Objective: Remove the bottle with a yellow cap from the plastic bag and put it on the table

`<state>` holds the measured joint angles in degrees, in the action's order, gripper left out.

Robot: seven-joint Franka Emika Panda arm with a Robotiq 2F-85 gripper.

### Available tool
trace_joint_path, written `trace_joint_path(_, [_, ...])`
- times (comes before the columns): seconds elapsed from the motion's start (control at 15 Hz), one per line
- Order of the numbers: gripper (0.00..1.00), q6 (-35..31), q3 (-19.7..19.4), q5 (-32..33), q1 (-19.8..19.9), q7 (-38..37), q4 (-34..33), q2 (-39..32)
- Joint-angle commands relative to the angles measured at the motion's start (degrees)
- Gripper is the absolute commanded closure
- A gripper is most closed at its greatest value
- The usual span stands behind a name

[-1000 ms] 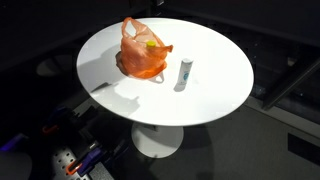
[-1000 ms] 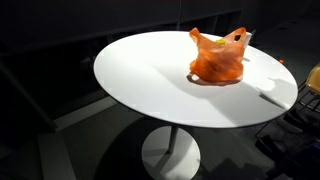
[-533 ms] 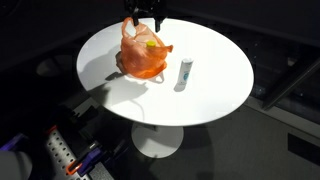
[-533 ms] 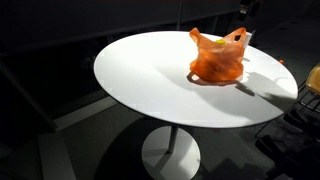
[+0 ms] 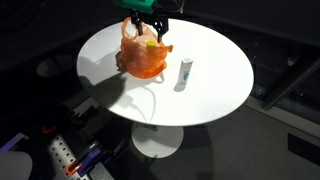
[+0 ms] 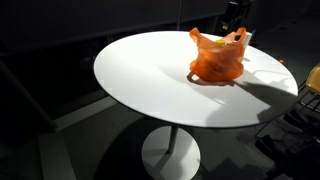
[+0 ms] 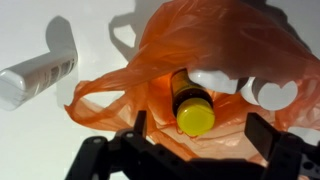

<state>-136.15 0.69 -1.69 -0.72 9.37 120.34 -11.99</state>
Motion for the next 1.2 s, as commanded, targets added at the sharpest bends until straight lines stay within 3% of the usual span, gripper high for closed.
trace_joint_path(0.0, [0.00, 0.0, 1.2, -1.5, 0.6, 1.3, -3.9, -3.7])
trace_joint_path(0.27, [0.02, 0.7, 1.5, -0.5, 0.4, 0.4, -5.4, -5.9])
trace_joint_path(0.4, [0.26, 1.1, 1.4, 0.0, 0.3, 0.1, -5.8, -6.2])
trace_joint_path(0.87, [0.80, 1.2, 1.1, 1.0, 0.2, -0.5, -6.7, -6.3])
trace_joint_path(1.13, [0.80, 3.1, 1.6, -0.6, 0.7, 0.7, -6.6, -4.0])
